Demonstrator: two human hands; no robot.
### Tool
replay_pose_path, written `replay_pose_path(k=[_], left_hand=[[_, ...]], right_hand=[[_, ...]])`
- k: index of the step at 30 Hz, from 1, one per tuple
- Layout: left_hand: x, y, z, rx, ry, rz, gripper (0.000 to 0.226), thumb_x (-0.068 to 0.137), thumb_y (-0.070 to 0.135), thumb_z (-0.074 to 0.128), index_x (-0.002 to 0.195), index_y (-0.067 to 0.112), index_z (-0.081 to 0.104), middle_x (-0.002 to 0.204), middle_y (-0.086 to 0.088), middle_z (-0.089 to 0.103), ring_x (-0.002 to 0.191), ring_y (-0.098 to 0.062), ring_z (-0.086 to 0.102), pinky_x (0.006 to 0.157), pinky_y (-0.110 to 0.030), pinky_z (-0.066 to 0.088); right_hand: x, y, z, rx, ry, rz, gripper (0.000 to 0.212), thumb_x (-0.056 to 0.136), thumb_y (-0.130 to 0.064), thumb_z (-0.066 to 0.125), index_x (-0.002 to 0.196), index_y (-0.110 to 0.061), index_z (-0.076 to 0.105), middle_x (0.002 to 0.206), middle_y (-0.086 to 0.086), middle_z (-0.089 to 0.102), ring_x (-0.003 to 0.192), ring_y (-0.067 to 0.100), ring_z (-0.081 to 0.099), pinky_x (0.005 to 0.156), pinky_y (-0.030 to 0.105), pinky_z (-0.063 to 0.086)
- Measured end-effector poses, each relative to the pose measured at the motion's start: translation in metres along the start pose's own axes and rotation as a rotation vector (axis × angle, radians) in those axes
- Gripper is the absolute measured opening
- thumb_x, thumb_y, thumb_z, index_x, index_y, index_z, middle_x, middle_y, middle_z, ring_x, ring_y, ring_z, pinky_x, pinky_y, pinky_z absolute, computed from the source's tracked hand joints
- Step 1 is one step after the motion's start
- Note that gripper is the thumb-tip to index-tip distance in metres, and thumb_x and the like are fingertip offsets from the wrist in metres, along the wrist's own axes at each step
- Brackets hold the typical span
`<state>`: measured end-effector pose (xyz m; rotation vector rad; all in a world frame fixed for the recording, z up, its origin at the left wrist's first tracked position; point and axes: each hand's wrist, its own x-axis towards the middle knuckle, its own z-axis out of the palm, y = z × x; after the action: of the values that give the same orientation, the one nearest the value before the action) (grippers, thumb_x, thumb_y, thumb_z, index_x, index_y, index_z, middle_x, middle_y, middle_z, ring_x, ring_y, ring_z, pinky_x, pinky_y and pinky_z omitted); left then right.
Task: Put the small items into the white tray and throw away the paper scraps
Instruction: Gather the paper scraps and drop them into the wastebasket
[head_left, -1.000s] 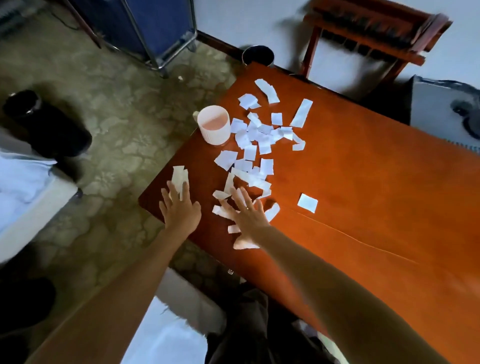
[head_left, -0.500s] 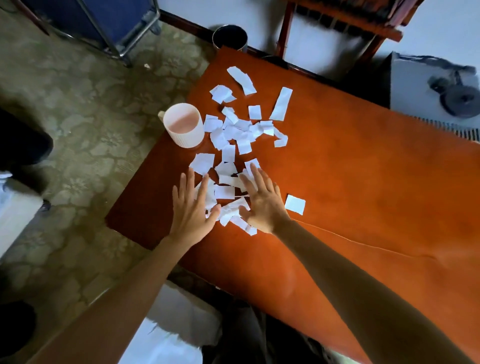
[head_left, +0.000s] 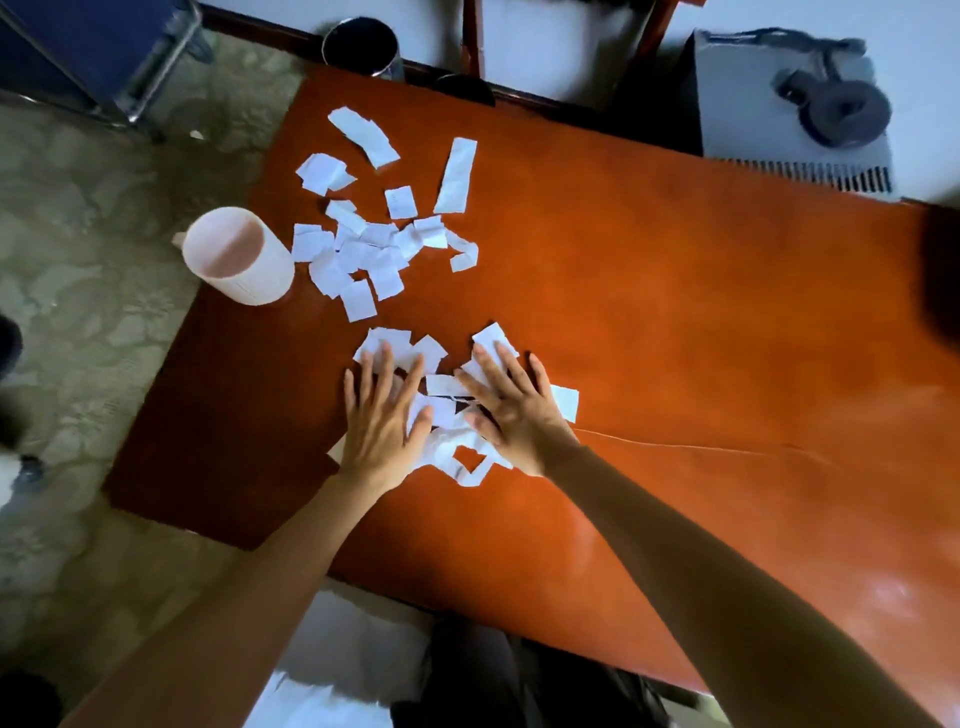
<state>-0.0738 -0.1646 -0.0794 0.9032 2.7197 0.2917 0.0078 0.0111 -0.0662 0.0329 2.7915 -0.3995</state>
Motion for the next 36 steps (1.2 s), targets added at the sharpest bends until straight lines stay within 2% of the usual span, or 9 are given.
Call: replay_pose_path(k=[5, 12, 19, 22, 25, 26, 29, 32, 36], left_hand=[[-0.017, 0.075, 0.028, 0.163, -0.009, 0.125, 0.082, 0.078, 0.065, 0.033, 0.144, 0.019, 0.023, 0.147, -0.026, 0.032, 0.136, -0.044, 0.03, 0.108, -0.058, 0.024], [-0.013, 0.208, 0.063, 0.136, -0.046, 0.178, 0.064, 0.085, 0.05, 0.033, 0.141, 0.019, 0.03, 0.144, -0.026, 0.038, 0.133, -0.046, 0.036, 0.105, -0.061, 0.029], [-0.018, 0.347, 0.096, 0.08, -0.134, 0.281, 0.059, 0.084, 0.045, 0.036, 0.137, 0.02, 0.035, 0.141, -0.023, 0.044, 0.129, -0.046, 0.042, 0.103, -0.06, 0.033], [-0.023, 0.393, 0.103, 0.027, -0.204, 0.339, 0.059, 0.084, 0.04, 0.031, 0.138, 0.02, 0.04, 0.146, -0.023, 0.037, 0.134, -0.047, 0.034, 0.104, -0.062, 0.028], [-0.029, 0.42, 0.105, -0.011, -0.297, 0.398, 0.069, 0.084, 0.049, 0.007, 0.148, 0.026, 0.02, 0.158, -0.014, 0.003, 0.146, -0.038, -0.003, 0.117, -0.049, -0.001], [-0.03, 0.426, 0.103, -0.03, -0.315, 0.406, 0.067, 0.087, 0.049, 0.008, 0.149, 0.025, 0.019, 0.159, -0.012, 0.001, 0.146, -0.035, -0.005, 0.117, -0.048, -0.003], [-0.031, 0.433, 0.092, -0.128, -0.238, 0.424, 0.047, 0.097, 0.023, 0.032, 0.142, 0.012, 0.037, 0.154, -0.02, 0.022, 0.144, -0.036, 0.018, 0.116, -0.048, 0.023], [-0.027, 0.426, 0.074, -0.259, -0.276, 0.304, 0.044, 0.098, 0.003, 0.033, 0.142, 0.01, 0.038, 0.158, -0.014, 0.009, 0.147, -0.027, 0.005, 0.118, -0.031, 0.011], [-0.015, 0.393, 0.035, -0.36, -0.142, 0.136, 0.042, 0.094, -0.007, 0.032, 0.129, 0.006, 0.052, 0.157, -0.01, 0.015, 0.146, -0.024, 0.014, 0.116, -0.026, 0.016]], right_hand=[[-0.056, 0.052, 0.002, 0.013, 0.025, 0.103, 0.069, 0.084, -0.056, -0.009, 0.148, -0.033, 0.004, 0.159, 0.002, -0.006, 0.146, 0.025, -0.012, 0.114, 0.043, -0.014], [-0.148, 0.141, 0.01, 0.059, 0.101, 0.272, 0.074, 0.086, -0.059, -0.012, 0.147, -0.03, 0.018, 0.158, 0.005, 0.008, 0.147, 0.03, 0.002, 0.115, 0.046, -0.005], [-0.255, 0.231, 0.014, 0.114, 0.133, 0.53, 0.07, 0.083, -0.047, -0.004, 0.148, -0.028, 0.017, 0.159, 0.004, 0.003, 0.147, 0.026, 0.002, 0.116, 0.049, 0.004], [-0.296, 0.258, 0.015, 0.12, 0.13, 0.628, 0.056, 0.094, -0.043, 0.006, 0.148, -0.029, 0.013, 0.159, 0.004, 0.0, 0.148, 0.025, 0.001, 0.116, 0.049, 0.003], [-0.32, 0.272, 0.013, 0.139, 0.128, 0.712, 0.049, 0.101, -0.034, 0.02, 0.149, -0.026, 0.012, 0.159, 0.006, 0.0, 0.147, 0.027, 0.001, 0.116, 0.05, 0.001], [-0.325, 0.273, 0.01, 0.156, 0.132, 0.738, 0.049, 0.101, -0.031, 0.024, 0.148, -0.025, 0.015, 0.159, 0.007, 0.003, 0.147, 0.027, 0.003, 0.116, 0.05, 0.0], [-0.325, 0.27, -0.005, 0.206, 0.2, 0.774, 0.045, 0.099, -0.026, 0.029, 0.144, -0.02, 0.03, 0.156, 0.009, 0.019, 0.145, 0.029, 0.014, 0.117, 0.05, 0.001], [-0.307, 0.256, -0.028, 0.234, 0.273, 0.736, 0.045, 0.1, -0.029, 0.024, 0.141, -0.017, 0.036, 0.149, 0.01, 0.036, 0.139, 0.029, 0.03, 0.117, 0.047, 0.005], [-0.258, 0.226, -0.06, 0.238, 0.264, 0.581, 0.043, 0.099, -0.024, 0.03, 0.139, -0.01, 0.037, 0.14, 0.014, 0.045, 0.129, 0.032, 0.043, 0.116, 0.043, 0.015]])
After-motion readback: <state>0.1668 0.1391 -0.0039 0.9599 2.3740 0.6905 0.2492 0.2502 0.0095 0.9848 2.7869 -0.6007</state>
